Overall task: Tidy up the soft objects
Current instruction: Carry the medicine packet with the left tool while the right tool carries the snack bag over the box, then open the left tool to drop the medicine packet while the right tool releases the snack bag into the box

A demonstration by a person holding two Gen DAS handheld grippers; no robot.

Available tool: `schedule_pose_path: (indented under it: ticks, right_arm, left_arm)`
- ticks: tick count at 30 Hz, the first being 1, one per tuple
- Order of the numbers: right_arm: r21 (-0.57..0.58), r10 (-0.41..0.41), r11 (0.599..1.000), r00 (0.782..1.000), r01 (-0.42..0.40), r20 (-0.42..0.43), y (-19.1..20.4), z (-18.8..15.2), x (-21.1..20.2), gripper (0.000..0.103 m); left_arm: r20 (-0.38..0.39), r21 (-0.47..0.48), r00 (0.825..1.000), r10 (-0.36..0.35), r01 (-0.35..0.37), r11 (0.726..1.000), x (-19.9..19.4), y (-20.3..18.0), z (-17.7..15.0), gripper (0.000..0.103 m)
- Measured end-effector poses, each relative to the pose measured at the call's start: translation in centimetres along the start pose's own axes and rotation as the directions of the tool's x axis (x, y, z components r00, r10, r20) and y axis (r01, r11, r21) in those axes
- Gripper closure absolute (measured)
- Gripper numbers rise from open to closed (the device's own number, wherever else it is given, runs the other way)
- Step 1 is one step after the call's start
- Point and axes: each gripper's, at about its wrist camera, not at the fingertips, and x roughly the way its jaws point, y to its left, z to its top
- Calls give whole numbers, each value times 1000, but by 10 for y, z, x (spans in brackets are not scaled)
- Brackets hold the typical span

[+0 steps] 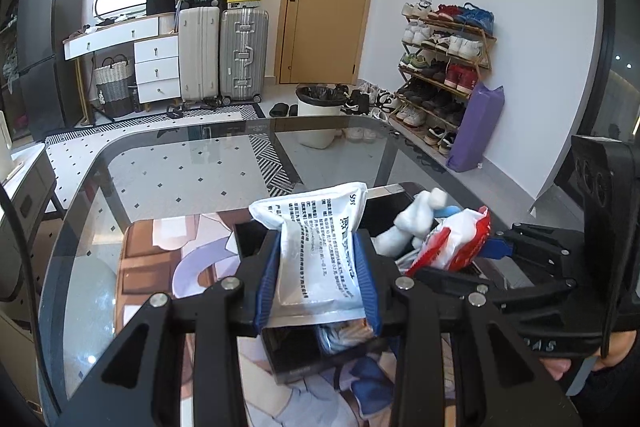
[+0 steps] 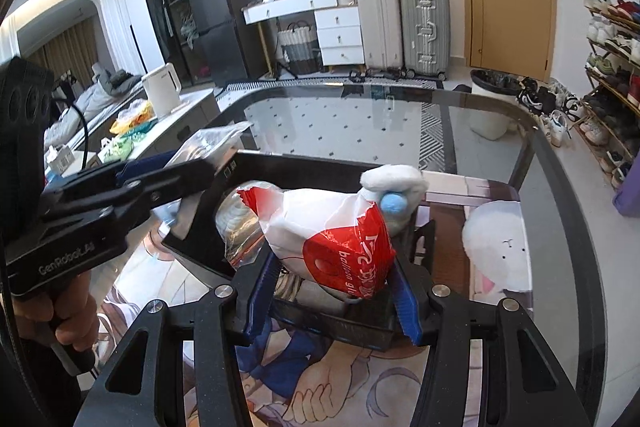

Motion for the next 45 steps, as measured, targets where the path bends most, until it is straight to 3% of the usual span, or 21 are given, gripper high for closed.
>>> schedule_pose_path:
  ticks: [15,28,32,36,39,42,45]
  right_arm:
    - [-12,16,1000,995,-17,-100,-5,19,31,50]
    - [-34,14,999,997,-17,-79,-13,23,18,42]
    - [-35,-7,999,998,5,-57,-12,20,9,29]
    - [-39,-2,999,1000,1,-27,-17,14,1,27]
    - [-28,1,1000,1000,-1,11,-23,9,-8,17]
    - [4,1,1000,999,-1,44,-32,4,-19,11]
    - [14,-5,1000,998,4,69,-38,1,-25,5]
  left_arm:
    - [-52,49,998,19,-16,999,37,-7,-4,68]
    - [-83,61,997,3,2,998,46,-10,-9,68]
    - [-91,72,996,-2,9,997,44,-13,-12,68]
    - [-83,97,997,7,1,995,39,-17,-15,64]
    - [-81,104,997,-2,10,995,34,-19,-17,60]
    - [-69,103,998,1,6,995,28,-21,-18,55]
    - [-51,92,999,-2,7,996,19,-20,-19,40]
